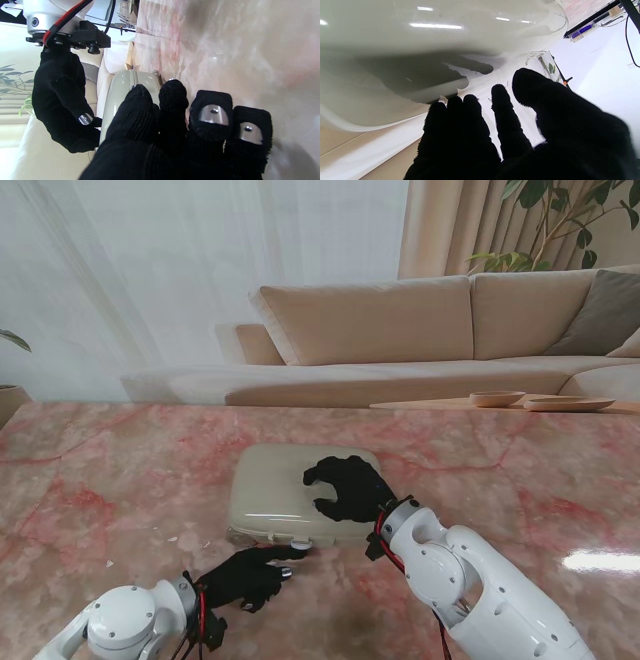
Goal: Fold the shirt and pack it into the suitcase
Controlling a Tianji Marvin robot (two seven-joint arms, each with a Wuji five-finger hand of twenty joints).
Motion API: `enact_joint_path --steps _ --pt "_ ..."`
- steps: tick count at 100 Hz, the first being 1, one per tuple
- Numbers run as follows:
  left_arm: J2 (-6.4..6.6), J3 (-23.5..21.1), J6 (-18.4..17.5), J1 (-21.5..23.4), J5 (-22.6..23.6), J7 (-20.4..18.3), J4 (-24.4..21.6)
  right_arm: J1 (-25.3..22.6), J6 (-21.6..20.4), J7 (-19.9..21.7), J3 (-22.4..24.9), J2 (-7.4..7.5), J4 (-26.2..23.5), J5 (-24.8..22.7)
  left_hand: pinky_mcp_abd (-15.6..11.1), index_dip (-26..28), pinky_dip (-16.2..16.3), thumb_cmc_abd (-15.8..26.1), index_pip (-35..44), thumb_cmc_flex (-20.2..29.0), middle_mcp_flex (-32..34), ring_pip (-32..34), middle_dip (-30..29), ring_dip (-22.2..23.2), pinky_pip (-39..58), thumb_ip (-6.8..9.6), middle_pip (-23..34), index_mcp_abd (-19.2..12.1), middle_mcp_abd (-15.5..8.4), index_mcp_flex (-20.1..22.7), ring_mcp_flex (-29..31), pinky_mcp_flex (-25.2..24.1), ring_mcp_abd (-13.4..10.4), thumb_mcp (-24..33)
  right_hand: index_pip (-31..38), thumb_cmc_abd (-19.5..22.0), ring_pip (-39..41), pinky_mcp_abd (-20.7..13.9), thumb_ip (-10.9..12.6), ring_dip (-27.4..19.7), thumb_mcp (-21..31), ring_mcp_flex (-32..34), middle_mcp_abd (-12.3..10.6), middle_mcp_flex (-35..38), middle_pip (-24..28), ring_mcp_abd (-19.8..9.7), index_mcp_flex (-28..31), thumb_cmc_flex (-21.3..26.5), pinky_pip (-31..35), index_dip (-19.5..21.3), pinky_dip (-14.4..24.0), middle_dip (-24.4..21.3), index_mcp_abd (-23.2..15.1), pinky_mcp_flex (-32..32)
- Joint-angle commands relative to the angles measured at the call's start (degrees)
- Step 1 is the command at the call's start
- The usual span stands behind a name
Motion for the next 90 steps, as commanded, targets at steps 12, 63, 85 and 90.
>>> enact_joint_path --steps 12,63,85,90 --pt "-0.15 -0.1 -0.5 0.5 0.1 0.6 -0.1 -2.4 1.3 3.0 -1.2 0.52 3.9 0.2 1.3 1.0 -0.3 1.9 0.9 3.9 2.2 4.9 0.8 -0.6 8.3 1.59 2.0 -2.7 -1.4 1.8 3.1 0.6 -1.0 -0.6 0.6 0.0 5.4 10.9 1.7 -0.1 0.6 3.9 1.0 -0.7 0.5 4.6 0.3 -0.6 3.7 -0.1 -1.2 -0.3 -0.8 7.2" --pt "-0.52 0.3 -2.7 -0.3 -1.0 1.8 -0.5 -2.4 1.5 3.5 -1.2 0.60 4.0 0.5 1.4 1.3 -0.2 1.5 1.3 3.7 2.1 4.7 0.7 -0.6 8.1 1.83 1.9 -2.1 -1.2 2.3 3.0 0.4 -0.7 -0.5 0.5 0.6 5.6 10.9 1.4 0.0 0.1 3.6 1.0 -1.0 0.4 4.6 0.2 -0.4 3.8 -0.2 -1.2 -0.3 -0.5 7.1" --pt "-0.63 0.2 -1.8 -0.3 -0.4 2.5 -0.7 -2.5 1.7 3.6 -1.0 0.62 4.0 0.5 1.4 1.3 -0.2 1.4 1.2 3.7 2.1 4.7 0.7 -0.6 8.1 1.85 1.8 -1.5 -1.1 2.3 3.0 0.4 -0.7 -0.5 0.5 0.6 5.4 10.9 1.4 -0.1 -0.1 3.4 1.0 -1.1 0.4 4.4 0.1 -0.3 3.6 -0.1 -1.3 -0.3 -0.5 6.9" --pt "-0.65 0.2 -1.7 -0.3 -0.2 2.7 -0.8 -2.5 1.6 3.7 -1.0 0.63 4.0 0.5 1.4 1.3 -0.2 1.4 1.2 3.8 2.1 4.7 0.7 -0.6 8.1 1.85 1.8 -1.3 -1.1 2.2 3.0 0.4 -0.7 -0.5 0.5 0.6 5.4 10.9 1.5 -0.1 -0.1 3.5 1.0 -1.1 0.4 4.4 0.1 -0.2 3.6 -0.1 -1.3 -0.3 -0.6 6.9"
